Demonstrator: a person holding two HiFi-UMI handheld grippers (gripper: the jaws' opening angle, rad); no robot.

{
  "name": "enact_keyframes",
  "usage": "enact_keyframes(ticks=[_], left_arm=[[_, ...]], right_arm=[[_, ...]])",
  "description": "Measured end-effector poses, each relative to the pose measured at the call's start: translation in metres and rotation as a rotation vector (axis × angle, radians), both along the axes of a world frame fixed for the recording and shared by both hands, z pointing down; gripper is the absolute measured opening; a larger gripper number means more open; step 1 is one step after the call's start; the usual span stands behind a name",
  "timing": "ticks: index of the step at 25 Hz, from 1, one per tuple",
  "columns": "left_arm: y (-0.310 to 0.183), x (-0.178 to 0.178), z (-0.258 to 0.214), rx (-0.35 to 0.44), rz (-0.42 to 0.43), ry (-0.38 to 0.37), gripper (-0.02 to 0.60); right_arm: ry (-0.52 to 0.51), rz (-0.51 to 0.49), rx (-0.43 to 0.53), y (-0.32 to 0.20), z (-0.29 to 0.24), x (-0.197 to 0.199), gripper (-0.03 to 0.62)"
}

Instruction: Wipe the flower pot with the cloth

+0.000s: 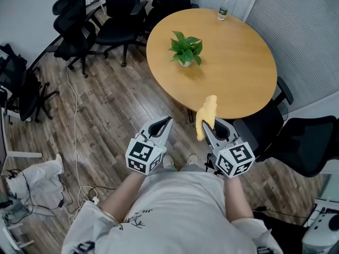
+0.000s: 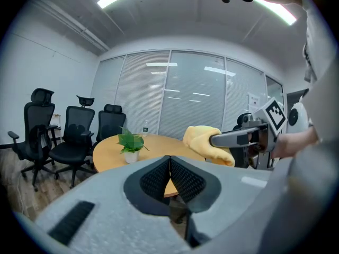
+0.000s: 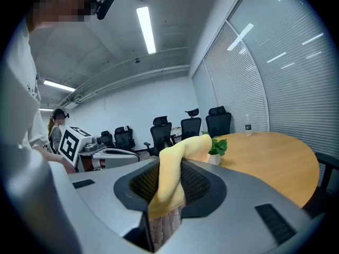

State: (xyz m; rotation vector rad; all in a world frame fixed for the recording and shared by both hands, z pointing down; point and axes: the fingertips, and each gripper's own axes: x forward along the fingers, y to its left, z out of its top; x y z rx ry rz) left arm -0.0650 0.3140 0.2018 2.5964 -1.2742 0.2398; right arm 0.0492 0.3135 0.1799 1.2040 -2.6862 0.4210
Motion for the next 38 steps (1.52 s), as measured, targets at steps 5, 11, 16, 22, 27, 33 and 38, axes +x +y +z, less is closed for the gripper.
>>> enact_keyframes(ticks=[5, 11, 16, 22, 27, 33, 38], left_arm=[[0.003, -0.014, 0.005, -0.004, 0.017, 0.007, 0.011], [-0.004, -0.019, 0.012, -0.015, 0.043, 0.01, 0.011], [-0.024, -0.02, 0.011, -0.009, 0.048, 0.009, 0.011], [-0.057, -0.015, 0.016, -0.019, 0.045, 0.004, 0.011], [-0.101, -0.007, 0.011, -0.006, 0.041, -0.014, 0.011], [-0.16, 0.002, 0.001, 0.002, 0.023, -0.017, 0.011], [-0.199, 0.011, -0.002, 0.005, -0.004, -0.023, 0.011]], right_arm=[[-0.01, 0.038, -0.018, 0.007, 0.008, -0.007, 0.095], [-0.026, 0.044, -0.036, 0.0, 0.017, -0.016, 0.095], [-0.031, 0.043, -0.038, -0.017, 0.021, -0.017, 0.095], [-0.038, 0.029, -0.042, -0.054, 0.023, -0.012, 0.095], [-0.013, 0.001, -0.03, -0.102, 0.019, -0.006, 0.095], [-0.014, -0.001, -0.035, -0.169, 0.013, 0.008, 0.095], [-0.028, -0.004, -0.04, -0.213, 0.012, 0.026, 0.095]])
